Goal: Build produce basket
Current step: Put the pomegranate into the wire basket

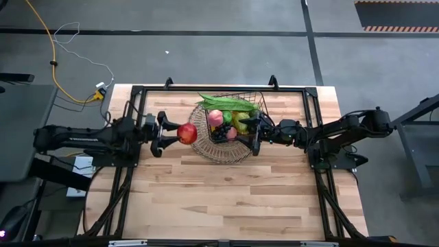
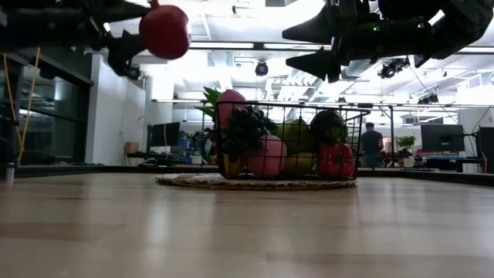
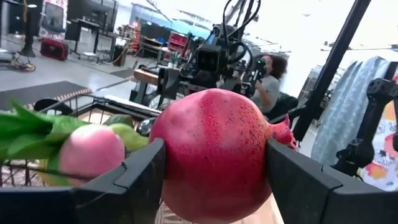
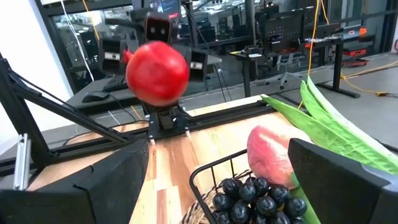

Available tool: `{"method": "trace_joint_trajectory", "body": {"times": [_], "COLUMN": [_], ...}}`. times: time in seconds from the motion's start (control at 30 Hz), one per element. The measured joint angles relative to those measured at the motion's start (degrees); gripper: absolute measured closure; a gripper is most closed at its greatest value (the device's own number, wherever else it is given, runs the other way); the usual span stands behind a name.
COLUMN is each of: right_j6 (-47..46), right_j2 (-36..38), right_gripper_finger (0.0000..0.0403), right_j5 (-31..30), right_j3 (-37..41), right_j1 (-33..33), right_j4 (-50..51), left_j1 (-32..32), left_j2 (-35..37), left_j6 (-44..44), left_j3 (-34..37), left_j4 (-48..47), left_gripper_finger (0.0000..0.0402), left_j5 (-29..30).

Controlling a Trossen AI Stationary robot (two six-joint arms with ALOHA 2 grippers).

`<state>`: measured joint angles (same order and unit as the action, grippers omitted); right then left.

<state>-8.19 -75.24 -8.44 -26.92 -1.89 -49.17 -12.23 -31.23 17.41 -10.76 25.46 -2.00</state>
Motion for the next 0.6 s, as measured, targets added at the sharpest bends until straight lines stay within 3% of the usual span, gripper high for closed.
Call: {"method": "trace_joint_trajectory", "body": {"times": [0.23,0.43,0.6], "right_j6": [2.7,4.2,8.3], "right_j2": [0.0,0.0,0.0], "right_gripper_finger": [0.0029,0.0029,0.0029], "right_j5": [2.0,5.5,4.6], "right_j3": [0.0,0.0,0.0], "right_j1": [0.0,0.0,0.0], "right_j4": [-0.1,-0.9,-0.7], "left_j1": [5.0,6.1,6.1], "left_j2": [-0.1,-0.1,-0.1], "left_j6": [0.0,-0.4,-0.5], "left_j3": [1.6,1.6,1.6], "left_j4": [1.9,2.2,2.2], "left_gripper_finger": [0.0168,0.0168,0.0168], "left_j5": [7.3,8.7,8.7]}}
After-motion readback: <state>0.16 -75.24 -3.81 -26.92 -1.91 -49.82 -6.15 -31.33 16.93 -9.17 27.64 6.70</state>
